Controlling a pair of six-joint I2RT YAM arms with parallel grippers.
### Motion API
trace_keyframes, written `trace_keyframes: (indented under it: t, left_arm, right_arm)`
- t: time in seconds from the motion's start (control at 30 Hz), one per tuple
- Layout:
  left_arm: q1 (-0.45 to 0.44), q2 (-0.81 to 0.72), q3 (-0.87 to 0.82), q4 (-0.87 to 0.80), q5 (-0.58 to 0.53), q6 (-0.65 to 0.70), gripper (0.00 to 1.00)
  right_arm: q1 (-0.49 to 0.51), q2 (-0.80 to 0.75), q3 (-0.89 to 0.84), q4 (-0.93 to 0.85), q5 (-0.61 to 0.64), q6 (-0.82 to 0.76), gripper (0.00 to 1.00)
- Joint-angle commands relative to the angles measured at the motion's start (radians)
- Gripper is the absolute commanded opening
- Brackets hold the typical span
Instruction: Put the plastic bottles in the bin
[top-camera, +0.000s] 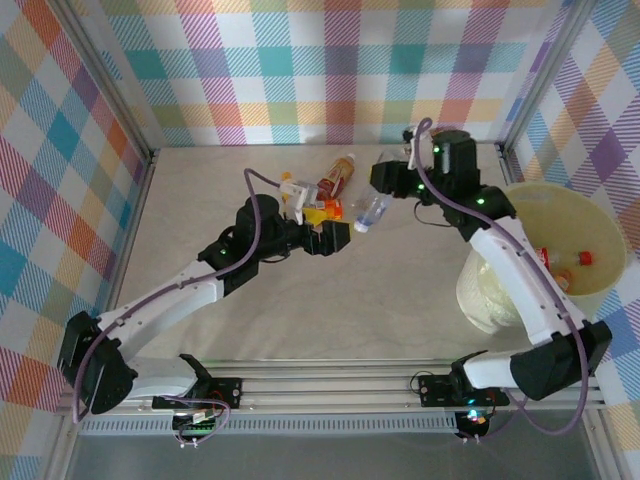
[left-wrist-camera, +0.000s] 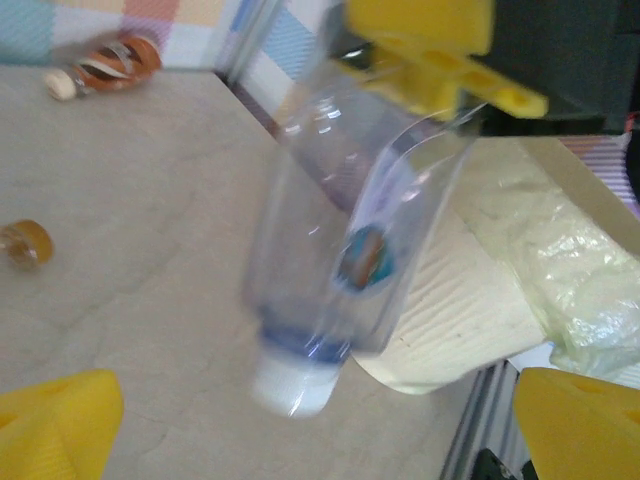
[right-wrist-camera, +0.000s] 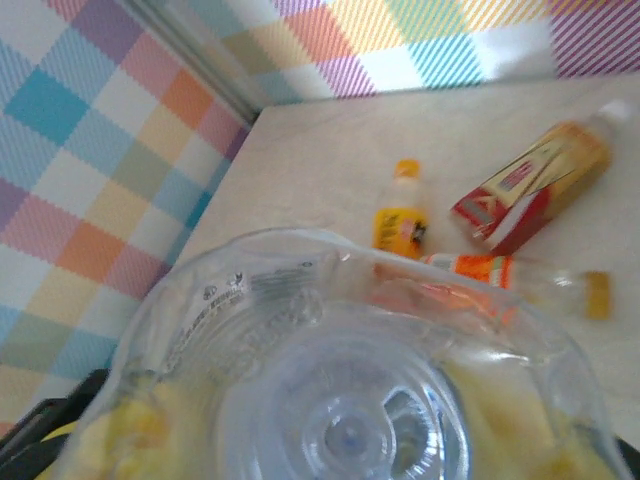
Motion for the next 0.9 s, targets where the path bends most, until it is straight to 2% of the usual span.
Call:
trace_keyframes:
  t: [0.0, 0.17, 0.33, 0.53, 0.6, 0.73, 0.87]
  left_arm:
    - [0.003, -0.041, -0.024, -0.047, -0.108, 0.026, 1.0]
    - [0.002, -0.051, -0.045, -0.053, -0.182, 0.01, 1.0]
    - [0.003, -0.036, -0.04, -0.056, -0.197, 0.003, 1.0]
    - [0.006, -0.016, -0.03, -0.063, -0.208, -0.01, 1.0]
    - [0.007, -0.006, -0.029, -0.063, -0.21, -0.014, 1.0]
    - [0.009, 0.026, -0.015, -0.062, -0.196, -0.032, 1.0]
    - [0.008, 0.052, -0.013, -0.05, -0.184, -0.055, 1.0]
  right_arm:
    - [-0.027, -0.063, 0.096, -0.102, 0.156, -0.16, 0.37]
    - [-0.071, -0.124, 0.18, -0.153, 0.307, -0.258, 0.37]
    - [-0.088, -0.152, 0.262, -0.185, 0.481, -0.363, 0.37]
    - [-0.101, -0.183, 0.323, -0.237, 0.892, -0.557, 0.37]
    - [-0.126, -0.198, 0.31, -0.249, 0.965, -0.601, 0.35]
    - [-0.227, -0.181, 0.352, -0.372, 1.026, -0.606, 0.35]
    - [-0.312, -0.144, 0.401, -0.561, 1.042, -0.519, 0.37]
